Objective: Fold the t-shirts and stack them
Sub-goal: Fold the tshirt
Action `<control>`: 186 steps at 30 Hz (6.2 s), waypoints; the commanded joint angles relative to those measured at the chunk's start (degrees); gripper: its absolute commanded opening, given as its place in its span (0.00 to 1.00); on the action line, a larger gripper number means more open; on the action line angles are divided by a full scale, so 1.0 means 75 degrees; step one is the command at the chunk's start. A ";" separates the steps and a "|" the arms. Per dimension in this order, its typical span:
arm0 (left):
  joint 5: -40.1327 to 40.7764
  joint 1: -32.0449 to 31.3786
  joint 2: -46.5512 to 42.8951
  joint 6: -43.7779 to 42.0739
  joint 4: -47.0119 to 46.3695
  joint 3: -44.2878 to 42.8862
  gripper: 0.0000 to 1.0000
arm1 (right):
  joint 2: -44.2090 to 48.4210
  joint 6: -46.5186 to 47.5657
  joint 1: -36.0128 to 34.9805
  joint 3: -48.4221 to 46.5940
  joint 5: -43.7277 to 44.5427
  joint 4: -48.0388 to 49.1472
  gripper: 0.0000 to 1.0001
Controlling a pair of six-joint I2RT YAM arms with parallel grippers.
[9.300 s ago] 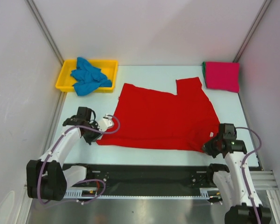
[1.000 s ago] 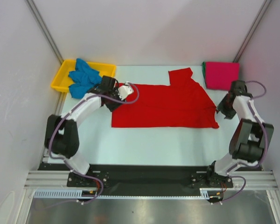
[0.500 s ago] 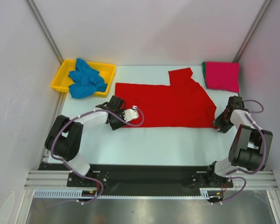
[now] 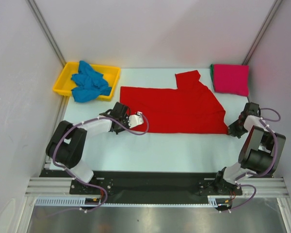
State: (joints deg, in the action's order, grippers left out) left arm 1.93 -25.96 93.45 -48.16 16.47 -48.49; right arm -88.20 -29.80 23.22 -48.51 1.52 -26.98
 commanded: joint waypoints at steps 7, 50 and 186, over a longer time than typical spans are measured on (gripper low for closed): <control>-0.0690 0.0109 -0.1478 -0.0399 0.3203 0.0417 0.00 | 0.1725 -0.0383 0.0782 0.1170 -0.0377 -0.1112 0.00; -0.0375 0.1855 0.4004 0.2777 0.3265 -0.6941 0.68 | -0.5968 0.2673 -0.3565 -0.9057 -0.0343 -0.2026 0.60; -0.1652 0.2183 0.1181 0.1980 0.3007 -0.2148 0.00 | -0.3978 0.0939 -0.2405 -0.5624 -0.0216 -0.0585 0.43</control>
State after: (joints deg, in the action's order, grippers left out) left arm -14.76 -11.11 103.48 -32.95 35.31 -64.88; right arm -116.99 -22.74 5.74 -85.91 -0.97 -30.92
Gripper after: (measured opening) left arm 0.014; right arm 0.356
